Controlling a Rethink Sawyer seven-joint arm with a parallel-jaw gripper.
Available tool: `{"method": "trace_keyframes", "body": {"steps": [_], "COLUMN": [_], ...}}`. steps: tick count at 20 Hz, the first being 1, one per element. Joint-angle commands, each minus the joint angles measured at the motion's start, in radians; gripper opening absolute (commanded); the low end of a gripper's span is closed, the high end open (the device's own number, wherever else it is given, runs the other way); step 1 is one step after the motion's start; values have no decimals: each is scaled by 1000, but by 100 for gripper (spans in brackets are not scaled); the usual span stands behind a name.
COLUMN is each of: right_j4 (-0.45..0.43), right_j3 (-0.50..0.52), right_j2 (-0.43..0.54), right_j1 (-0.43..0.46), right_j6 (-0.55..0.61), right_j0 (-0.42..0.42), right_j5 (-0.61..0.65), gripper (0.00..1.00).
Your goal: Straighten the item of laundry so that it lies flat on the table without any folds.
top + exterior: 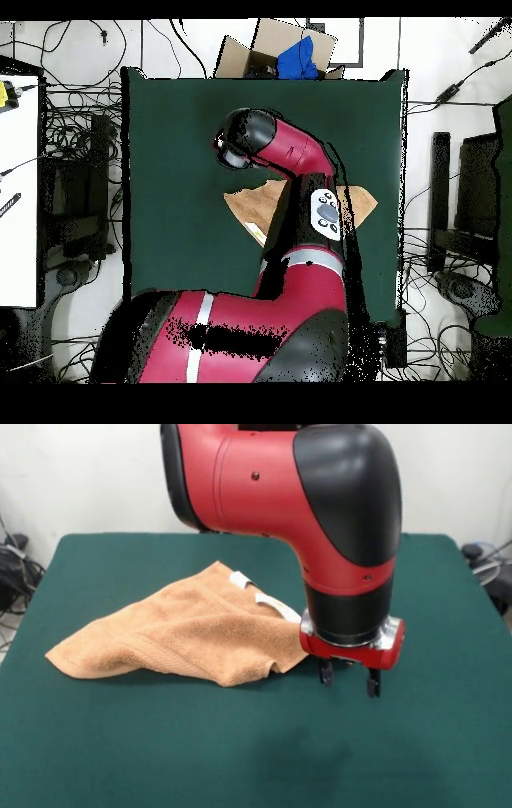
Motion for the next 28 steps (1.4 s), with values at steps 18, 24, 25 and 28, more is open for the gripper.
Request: {"method": "trace_keyframes", "body": {"steps": [18, 24, 25, 28], "right_j4": [-43, -51, -59, -77], "right_j3": [14, 35, 35, 44], "right_j2": [-10, -16, -21, -31], "right_j1": [2, -18, -21, -32], "right_j6": [133, 109, 99, 81], "right_j0": [-49, -76, -81, -91], "right_j5": [120, 129, 136, 143], "gripper": [100, 100, 100, 100]}}
